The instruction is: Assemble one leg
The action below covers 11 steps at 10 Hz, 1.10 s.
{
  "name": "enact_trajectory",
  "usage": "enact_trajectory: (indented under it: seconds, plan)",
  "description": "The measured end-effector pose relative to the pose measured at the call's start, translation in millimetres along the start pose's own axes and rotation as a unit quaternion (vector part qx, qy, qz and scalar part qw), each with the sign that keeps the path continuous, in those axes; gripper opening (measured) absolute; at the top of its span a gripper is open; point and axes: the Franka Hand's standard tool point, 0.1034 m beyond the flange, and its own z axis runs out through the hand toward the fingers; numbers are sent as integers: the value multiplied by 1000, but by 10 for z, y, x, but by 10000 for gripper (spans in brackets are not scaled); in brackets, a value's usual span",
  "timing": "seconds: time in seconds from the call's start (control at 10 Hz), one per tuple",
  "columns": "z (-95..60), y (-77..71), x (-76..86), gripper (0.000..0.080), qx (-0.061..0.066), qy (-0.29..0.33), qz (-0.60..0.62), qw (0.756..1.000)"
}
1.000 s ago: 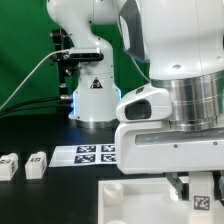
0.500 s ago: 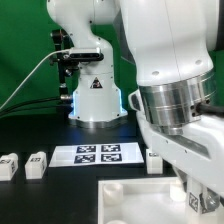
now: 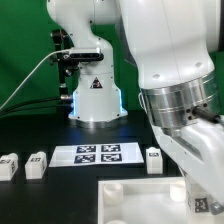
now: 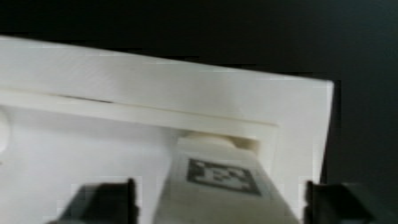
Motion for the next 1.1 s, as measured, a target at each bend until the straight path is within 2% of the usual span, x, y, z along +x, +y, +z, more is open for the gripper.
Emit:
enact_trajectory:
  seconds: [0.1,0.2,0.3,0.4,0.7,0.8,0.9,1.0,1.1]
  plan:
    - [-7,-8,-9,627,0,2,-79,997]
    - [-23,-15,-16,627,-2,7,-147,989]
    - [-53,-23,-54,645,-15,30,-274,961]
    - [-43,-28,-67,645,-14,30,-303,952]
    - [-42,-23,-27,649,-22,28,-473,880]
    - [-69,-39,13,649,-33,35,-541,840]
    - [-93,-64,24,649,-37,38,-580,813]
    - [-82,-55,21,626,-37,35,-599,799]
    - [-79,-55,13,626,-35,36,-576,816]
